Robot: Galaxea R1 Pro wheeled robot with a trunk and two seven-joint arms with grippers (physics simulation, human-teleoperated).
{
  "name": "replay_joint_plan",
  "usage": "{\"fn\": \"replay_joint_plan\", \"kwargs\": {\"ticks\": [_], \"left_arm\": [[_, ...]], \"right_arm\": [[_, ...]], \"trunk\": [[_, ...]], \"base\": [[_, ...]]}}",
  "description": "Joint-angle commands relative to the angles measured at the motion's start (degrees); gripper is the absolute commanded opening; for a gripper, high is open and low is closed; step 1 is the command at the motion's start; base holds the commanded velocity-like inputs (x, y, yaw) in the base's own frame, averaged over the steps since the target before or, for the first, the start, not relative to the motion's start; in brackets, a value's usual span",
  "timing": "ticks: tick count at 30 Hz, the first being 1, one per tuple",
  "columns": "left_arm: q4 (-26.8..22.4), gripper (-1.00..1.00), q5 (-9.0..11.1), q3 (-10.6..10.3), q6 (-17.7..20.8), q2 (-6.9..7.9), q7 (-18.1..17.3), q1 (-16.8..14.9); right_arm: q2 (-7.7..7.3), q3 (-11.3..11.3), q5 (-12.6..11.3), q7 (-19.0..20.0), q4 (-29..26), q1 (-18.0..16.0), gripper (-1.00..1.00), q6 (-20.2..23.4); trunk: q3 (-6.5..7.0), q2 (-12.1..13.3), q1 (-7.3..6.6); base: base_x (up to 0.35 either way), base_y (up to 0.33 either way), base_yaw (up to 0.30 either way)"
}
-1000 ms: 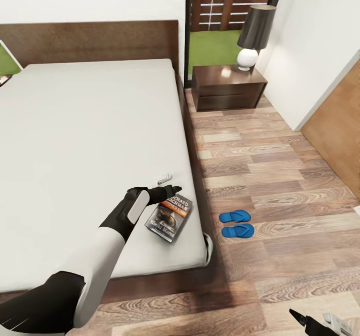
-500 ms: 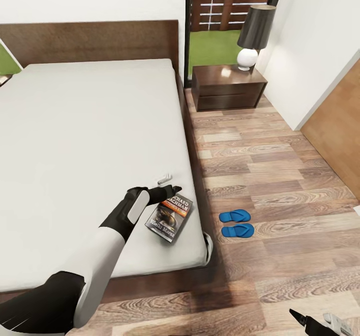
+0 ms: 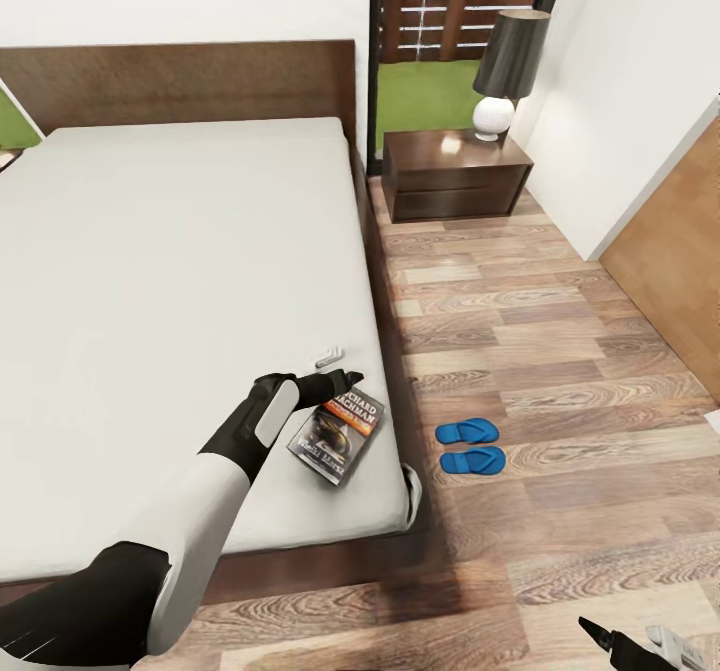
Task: In the bedroom, move the book from the bed onto either nightstand, and place the two sandals side by side next to the bed.
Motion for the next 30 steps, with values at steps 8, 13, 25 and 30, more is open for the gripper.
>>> {"fn": "replay_joint_plan", "kwargs": {"ticks": [8,13,25,30], "left_arm": [[-0.04,1.0,-0.05,0.01,0.22,0.01,-0.09,-0.02],[-0.04,1.0,-0.06,0.01,0.22,0.01,-0.09,-0.02],[-0.04,1.0,-0.04,0.01,0.22,-0.02,-0.09,-0.02],[-0.04,1.0,-0.06,0.01,0.22,-0.03,-0.09,-0.02]], "right_arm": [[-0.04,0.27,-0.51,0.21,0.1,-0.04,1.0,-0.08],[-0.03,0.27,-0.51,0.21,0.1,-0.02,1.0,-0.08],[-0.02,0.27,-0.51,0.21,0.1,-0.03,1.0,-0.08],[-0.03,0.27,-0.49,0.21,0.1,-0.02,1.0,-0.08]], "trunk": [[-0.03,-0.02,0.0],[-0.03,-0.02,0.0],[-0.03,-0.02,0.0],[-0.03,-0.02,0.0]], "base": [[0.0,-0.018,0.0],[0.0,-0.001,0.0],[-0.068,0.0,0.0],[-0.102,0.0,0.0]]}}
